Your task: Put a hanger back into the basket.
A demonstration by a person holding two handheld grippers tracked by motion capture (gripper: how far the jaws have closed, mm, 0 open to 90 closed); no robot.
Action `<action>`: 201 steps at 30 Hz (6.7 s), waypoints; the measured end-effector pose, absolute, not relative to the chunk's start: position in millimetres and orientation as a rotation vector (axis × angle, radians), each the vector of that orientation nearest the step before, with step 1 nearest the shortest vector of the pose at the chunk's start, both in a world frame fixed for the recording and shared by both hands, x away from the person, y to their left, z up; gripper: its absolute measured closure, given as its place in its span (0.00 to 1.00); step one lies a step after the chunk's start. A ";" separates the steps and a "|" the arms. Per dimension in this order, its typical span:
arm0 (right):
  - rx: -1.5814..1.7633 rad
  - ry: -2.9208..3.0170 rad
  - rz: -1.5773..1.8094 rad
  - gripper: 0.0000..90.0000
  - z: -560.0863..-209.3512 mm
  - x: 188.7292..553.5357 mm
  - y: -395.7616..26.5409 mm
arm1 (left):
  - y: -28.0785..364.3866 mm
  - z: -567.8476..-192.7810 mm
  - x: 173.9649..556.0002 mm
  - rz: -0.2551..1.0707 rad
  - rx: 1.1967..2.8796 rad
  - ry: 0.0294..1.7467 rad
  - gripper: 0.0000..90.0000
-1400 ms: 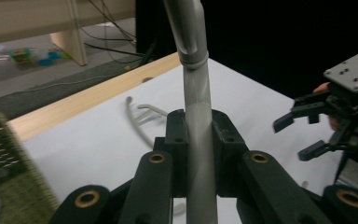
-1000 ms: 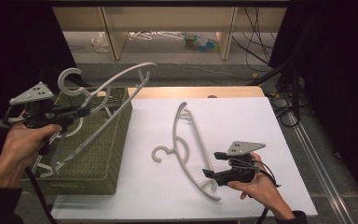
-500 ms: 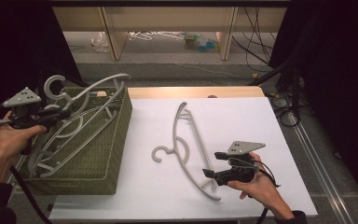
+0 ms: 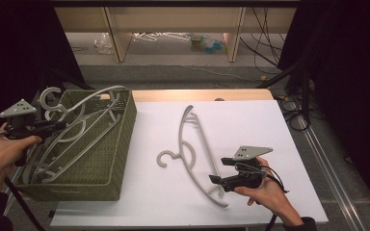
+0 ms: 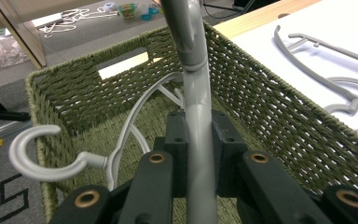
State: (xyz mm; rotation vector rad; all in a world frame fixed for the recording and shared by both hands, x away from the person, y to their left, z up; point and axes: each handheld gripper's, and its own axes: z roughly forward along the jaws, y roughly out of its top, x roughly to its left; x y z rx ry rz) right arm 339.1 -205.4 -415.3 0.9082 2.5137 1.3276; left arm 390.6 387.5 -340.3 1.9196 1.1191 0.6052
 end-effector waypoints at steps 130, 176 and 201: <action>0.913 2.545 1.274 0.24 -430.9 338.1 -197.3 | 174.8 -430.2 262.3 0.494 1.797 0.830 0.20; 0.925 2.824 0.639 0.69 -467.6 388.3 -96.8 | 176.5 -438.0 264.1 0.501 1.811 0.794 0.21; 0.805 2.908 0.606 0.91 -463.1 396.5 -112.7 | 180.7 -437.8 264.6 0.503 1.813 0.801 0.24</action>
